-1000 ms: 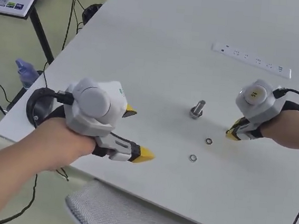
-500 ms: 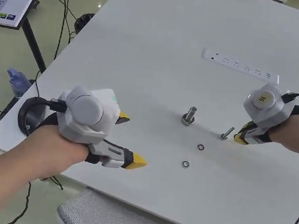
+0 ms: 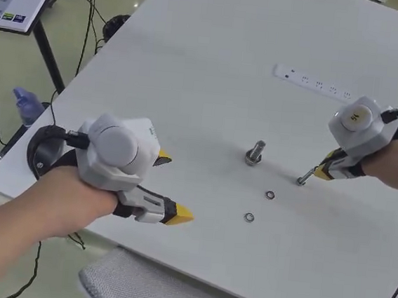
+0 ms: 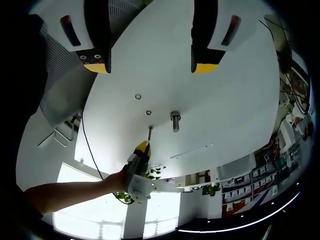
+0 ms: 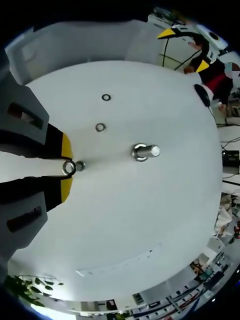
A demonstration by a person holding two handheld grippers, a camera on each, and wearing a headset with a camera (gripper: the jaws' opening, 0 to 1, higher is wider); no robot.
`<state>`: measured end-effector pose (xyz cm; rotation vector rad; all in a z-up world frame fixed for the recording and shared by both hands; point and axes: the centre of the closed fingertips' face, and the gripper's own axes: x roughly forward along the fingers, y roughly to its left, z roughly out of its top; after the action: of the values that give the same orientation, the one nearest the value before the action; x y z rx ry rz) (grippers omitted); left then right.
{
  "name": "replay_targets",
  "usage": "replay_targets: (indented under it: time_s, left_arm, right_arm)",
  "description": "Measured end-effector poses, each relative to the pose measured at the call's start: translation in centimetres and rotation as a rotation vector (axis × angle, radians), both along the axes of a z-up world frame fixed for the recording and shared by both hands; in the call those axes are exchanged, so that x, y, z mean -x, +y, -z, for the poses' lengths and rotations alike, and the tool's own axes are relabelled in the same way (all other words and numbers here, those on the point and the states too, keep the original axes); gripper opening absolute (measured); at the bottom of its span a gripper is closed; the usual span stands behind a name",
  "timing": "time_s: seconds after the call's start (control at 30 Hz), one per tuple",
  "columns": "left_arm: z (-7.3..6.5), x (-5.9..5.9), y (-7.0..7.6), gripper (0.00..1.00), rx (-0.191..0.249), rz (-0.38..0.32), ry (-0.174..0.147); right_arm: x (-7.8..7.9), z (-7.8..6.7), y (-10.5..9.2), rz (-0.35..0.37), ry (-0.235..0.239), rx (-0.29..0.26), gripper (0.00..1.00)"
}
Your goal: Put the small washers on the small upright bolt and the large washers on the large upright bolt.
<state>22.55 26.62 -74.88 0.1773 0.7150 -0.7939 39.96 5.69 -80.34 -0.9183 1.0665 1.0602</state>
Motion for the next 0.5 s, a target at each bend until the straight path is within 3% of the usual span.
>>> replay_targets:
  time_s: [0.5]
  left_arm:
    - [0.4, -0.3, 0.3, 0.63, 0.0, -0.013, 0.006]
  right_arm:
    - [-0.3, 1.2, 0.1, -0.01, 0.025, 0.02, 0.12]
